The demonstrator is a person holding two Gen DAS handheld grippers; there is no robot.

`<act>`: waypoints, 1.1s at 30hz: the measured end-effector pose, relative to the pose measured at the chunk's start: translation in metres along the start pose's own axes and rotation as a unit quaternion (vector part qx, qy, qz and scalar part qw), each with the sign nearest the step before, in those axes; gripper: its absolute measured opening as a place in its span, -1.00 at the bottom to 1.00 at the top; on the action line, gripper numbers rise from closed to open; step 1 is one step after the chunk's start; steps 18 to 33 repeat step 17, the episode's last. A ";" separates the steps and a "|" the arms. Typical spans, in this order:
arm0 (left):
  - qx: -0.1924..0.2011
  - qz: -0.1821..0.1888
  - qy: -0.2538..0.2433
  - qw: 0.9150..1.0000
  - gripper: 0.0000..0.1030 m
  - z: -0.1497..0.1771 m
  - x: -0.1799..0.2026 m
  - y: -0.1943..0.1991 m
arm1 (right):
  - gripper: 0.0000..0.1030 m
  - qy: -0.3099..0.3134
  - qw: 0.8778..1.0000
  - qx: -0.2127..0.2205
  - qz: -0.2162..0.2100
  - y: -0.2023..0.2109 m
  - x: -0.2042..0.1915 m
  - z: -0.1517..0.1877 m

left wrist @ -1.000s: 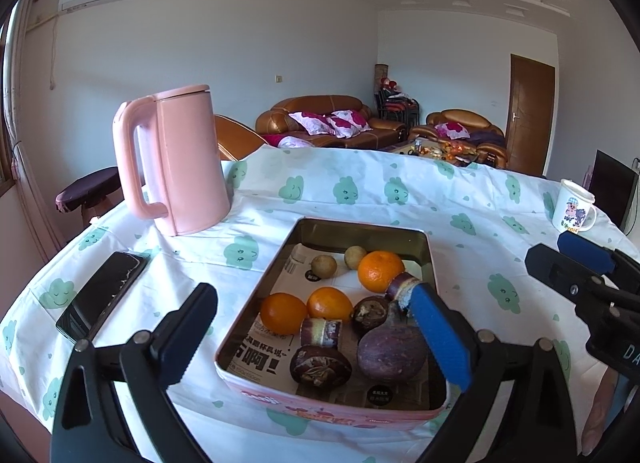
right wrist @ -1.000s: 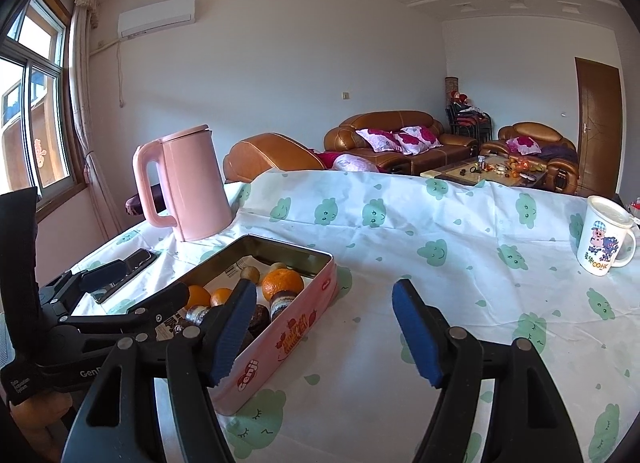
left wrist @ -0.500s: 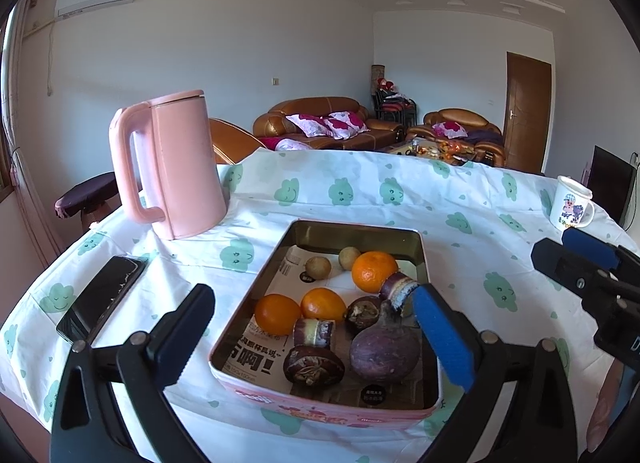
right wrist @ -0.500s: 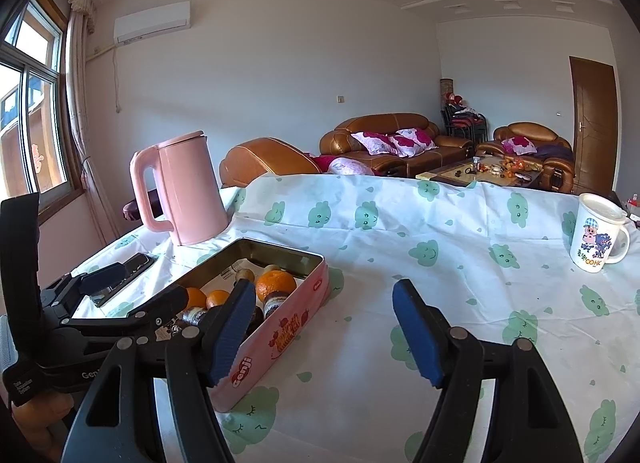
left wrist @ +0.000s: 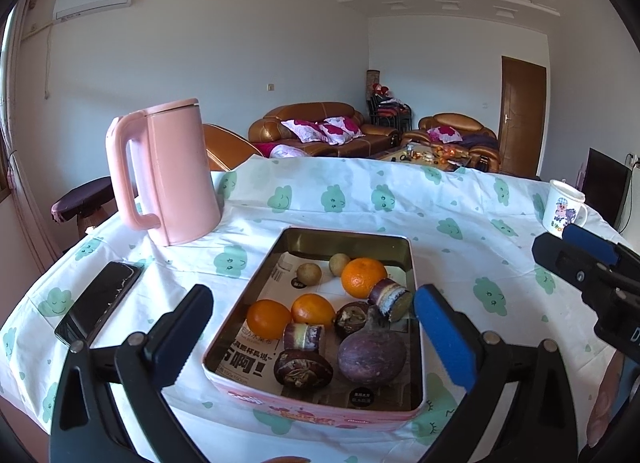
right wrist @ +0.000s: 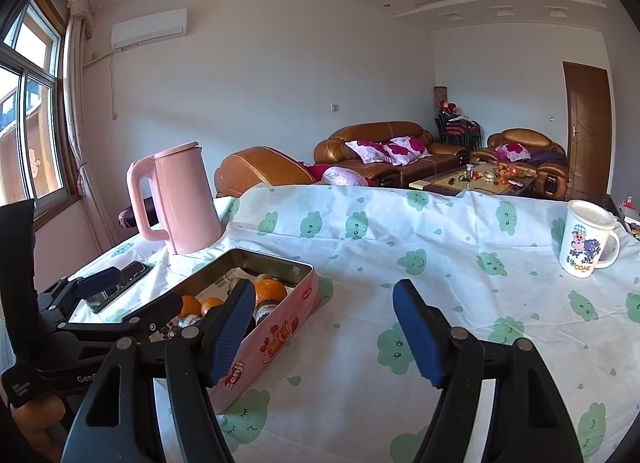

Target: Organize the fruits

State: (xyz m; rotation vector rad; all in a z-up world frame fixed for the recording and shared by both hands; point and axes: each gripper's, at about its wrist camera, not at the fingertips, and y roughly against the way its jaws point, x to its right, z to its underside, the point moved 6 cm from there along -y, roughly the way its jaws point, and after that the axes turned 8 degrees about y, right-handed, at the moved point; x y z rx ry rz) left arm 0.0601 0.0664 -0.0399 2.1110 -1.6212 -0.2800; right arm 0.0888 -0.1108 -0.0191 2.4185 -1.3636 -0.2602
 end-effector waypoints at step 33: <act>-0.003 -0.010 -0.013 1.000 1.00 0.003 0.003 -0.003 | 0.42 0.014 1.000 -0.023 0.013 -0.003 0.011 0.013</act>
